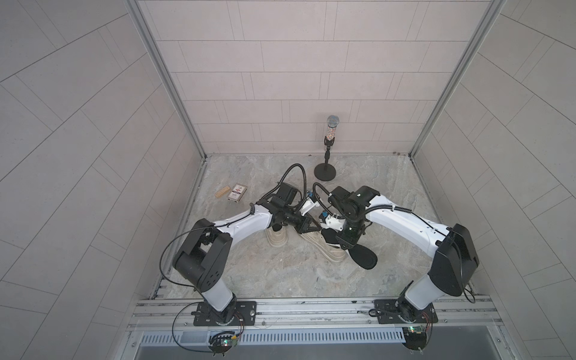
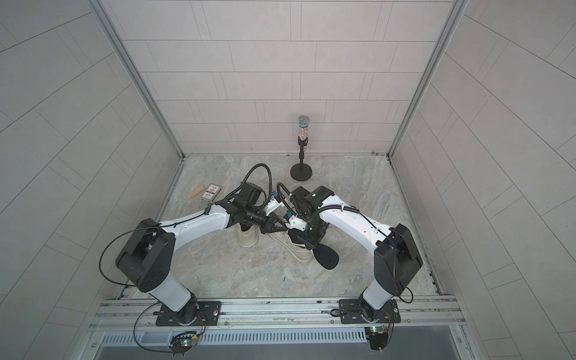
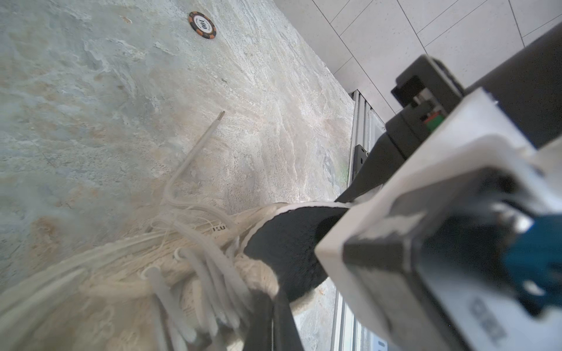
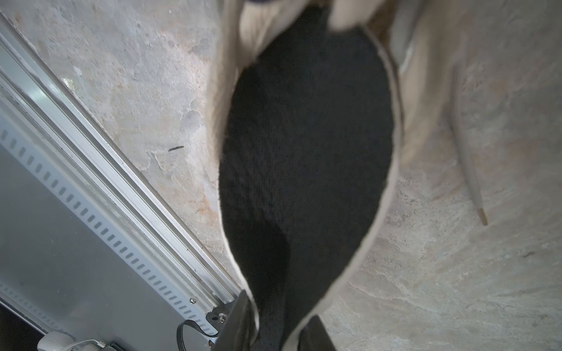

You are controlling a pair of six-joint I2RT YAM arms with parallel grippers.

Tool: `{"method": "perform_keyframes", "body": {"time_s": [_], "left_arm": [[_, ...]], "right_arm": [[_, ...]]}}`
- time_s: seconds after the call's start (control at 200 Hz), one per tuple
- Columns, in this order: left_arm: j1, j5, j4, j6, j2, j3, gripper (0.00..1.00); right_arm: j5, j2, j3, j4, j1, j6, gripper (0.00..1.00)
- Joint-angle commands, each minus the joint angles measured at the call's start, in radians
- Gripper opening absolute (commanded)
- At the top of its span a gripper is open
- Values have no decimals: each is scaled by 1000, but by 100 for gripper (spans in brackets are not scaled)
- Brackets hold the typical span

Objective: Insert the insole into the shoe

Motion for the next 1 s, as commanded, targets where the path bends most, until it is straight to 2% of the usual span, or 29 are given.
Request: {"method": "perform_keyframes", "body": {"time_s": [0.0, 0.195, 0.32, 0.44, 0.55, 0.68, 0.776, 0.996], "left_arm": [[-9, 32, 80, 38, -51, 8, 0], [-19, 32, 111, 20, -62, -15, 0], [-19, 39, 174, -35, -70, -46, 0], [-19, 31, 209, -75, -60, -61, 0], [-19, 24, 209, -90, -50, -58, 0], [-19, 36, 219, -106, -49, -56, 0], [-19, 49, 216, -106, -52, -57, 0], [-19, 51, 200, -105, -46, -54, 0]], "right_arm": [[-39, 14, 22, 2, 4, -17, 26], [-65, 30, 32, 34, 4, -3, 26], [-76, 39, 28, 107, -8, 75, 26], [-163, 32, -1, 173, -30, 145, 25], [-254, 40, 12, 129, -33, 197, 24], [-343, 35, -42, 163, -32, 322, 23], [-331, 26, -94, 238, -41, 358, 24], [-333, 75, -57, 255, -100, 418, 23]]}}
